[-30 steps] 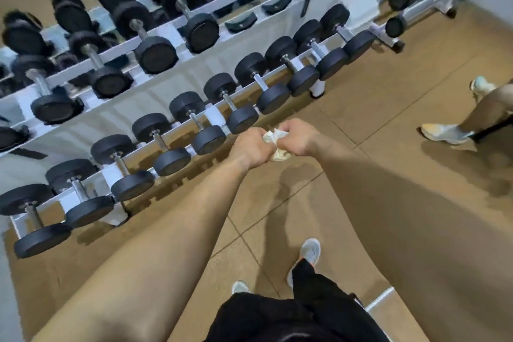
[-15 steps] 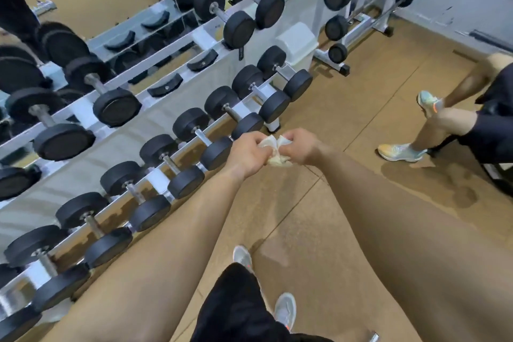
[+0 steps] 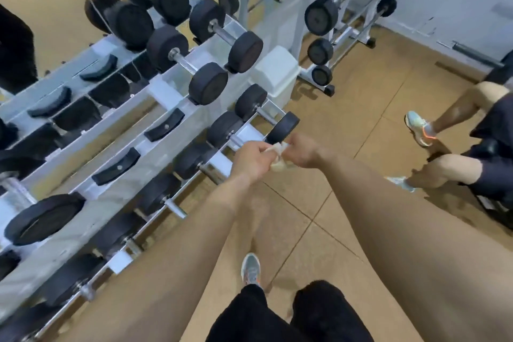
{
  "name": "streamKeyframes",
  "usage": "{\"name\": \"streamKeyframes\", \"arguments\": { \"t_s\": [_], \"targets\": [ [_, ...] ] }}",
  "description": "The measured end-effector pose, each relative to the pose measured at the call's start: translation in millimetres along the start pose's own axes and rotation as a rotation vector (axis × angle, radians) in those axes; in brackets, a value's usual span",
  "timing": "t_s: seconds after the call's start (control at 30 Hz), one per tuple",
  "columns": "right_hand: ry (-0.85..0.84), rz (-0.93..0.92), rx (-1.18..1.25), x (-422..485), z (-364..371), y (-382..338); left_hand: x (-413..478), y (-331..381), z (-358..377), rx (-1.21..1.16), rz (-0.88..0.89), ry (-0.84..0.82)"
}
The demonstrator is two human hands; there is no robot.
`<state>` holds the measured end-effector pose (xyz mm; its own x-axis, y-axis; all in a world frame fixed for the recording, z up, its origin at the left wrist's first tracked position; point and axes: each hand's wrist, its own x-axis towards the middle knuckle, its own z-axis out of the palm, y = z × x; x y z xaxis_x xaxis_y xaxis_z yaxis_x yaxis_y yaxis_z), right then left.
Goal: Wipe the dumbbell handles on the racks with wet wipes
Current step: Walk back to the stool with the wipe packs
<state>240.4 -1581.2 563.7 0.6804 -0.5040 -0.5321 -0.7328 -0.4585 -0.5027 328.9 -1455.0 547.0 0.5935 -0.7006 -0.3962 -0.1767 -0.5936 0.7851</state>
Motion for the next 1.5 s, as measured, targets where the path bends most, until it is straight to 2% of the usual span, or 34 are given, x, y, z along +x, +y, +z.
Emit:
{"name": "streamKeyframes", "arguments": {
  "t_s": [0.13, 0.27, 0.47, 0.53, 0.6, 0.7, 0.9, 1.07, 1.17, 1.3, 1.5],
  "targets": [
    [-0.012, -0.043, -0.025, 67, -51, 3, 71, 27, -6, -0.024, -0.016, 0.012],
    [-0.022, -0.034, 0.116, 138, -101, 16, 150, 57, 4, -0.121, -0.046, 0.051],
    [-0.161, -0.142, 0.274, 233, -188, 42, 276, 110, 40, -0.355, -0.272, 0.197],
    [-0.224, -0.207, 0.286, 262, -215, 49, 312, 130, 49, -0.505, -0.355, 0.2],
    [-0.238, -0.242, 0.223, 300, -240, 58, 345, 151, 55, -0.761, -0.448, 0.176],
    [-0.194, -0.174, 0.111, 358, -268, 73, 390, 169, 60, -0.945, -0.538, 0.172],
    [-0.142, -0.074, 0.029, 482, -307, 103, 518, 152, 66, -0.894, -0.685, 0.242],
    [-0.08, 0.021, 0.006, 600, -312, 129, 644, 107, 89, -0.694, -0.757, 0.24],
    [-0.121, 0.084, 0.02, 675, -301, 147, 718, 74, 111, -0.522, -0.8, 0.226],
    [-0.139, 0.084, -0.016, 743, -282, 169, 776, 63, 125, -0.323, -0.753, 0.241],
    [-0.246, 0.055, -0.089, 835, -243, 205, 851, 20, 162, -0.183, -0.747, 0.088]
  ]
}}
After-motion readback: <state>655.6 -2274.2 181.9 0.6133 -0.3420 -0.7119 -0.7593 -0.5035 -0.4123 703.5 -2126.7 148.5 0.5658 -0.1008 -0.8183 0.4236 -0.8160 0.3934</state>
